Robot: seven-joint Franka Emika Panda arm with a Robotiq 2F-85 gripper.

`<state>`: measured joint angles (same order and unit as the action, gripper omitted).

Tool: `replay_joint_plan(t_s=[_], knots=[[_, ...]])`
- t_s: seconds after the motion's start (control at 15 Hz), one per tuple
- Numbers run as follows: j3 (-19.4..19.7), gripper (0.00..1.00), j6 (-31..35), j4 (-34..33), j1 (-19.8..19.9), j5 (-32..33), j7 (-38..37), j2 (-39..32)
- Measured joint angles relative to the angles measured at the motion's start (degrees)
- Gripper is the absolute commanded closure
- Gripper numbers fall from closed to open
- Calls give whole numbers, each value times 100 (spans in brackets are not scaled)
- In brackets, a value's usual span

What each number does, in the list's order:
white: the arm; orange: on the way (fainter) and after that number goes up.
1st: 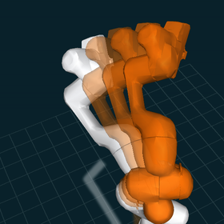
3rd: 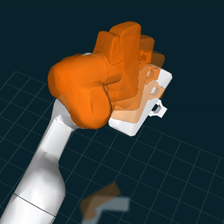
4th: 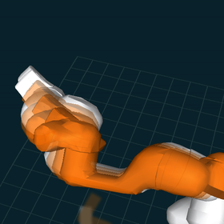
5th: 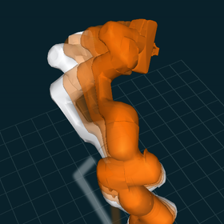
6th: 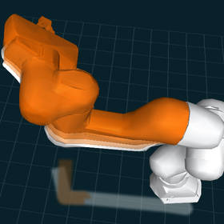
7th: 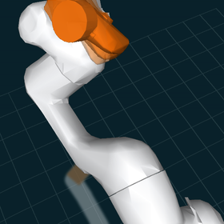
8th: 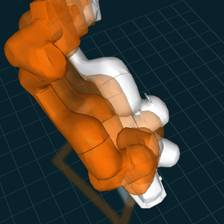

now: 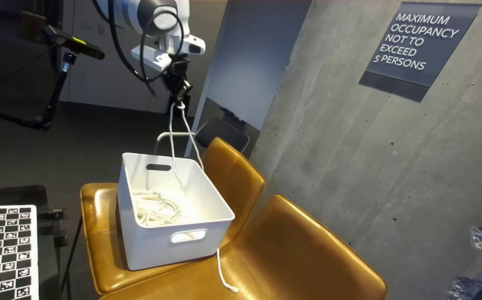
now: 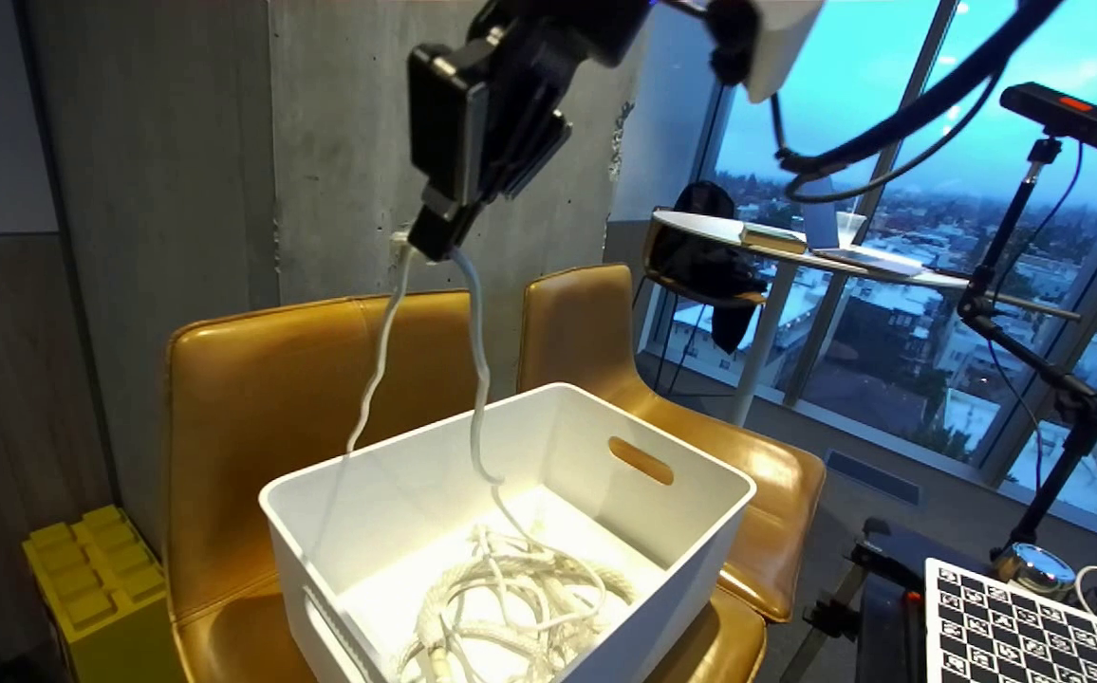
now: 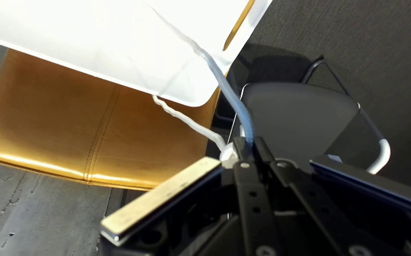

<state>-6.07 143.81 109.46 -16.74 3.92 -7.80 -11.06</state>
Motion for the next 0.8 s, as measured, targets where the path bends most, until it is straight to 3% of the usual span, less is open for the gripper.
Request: replay_joint_plan(t_s=[0.47, 0.8], knots=[[-749, 99, -48, 1966, -45, -354, -102, 2103], [-1176, 99, -366, 3170, -444, -908, -221, 3623]])
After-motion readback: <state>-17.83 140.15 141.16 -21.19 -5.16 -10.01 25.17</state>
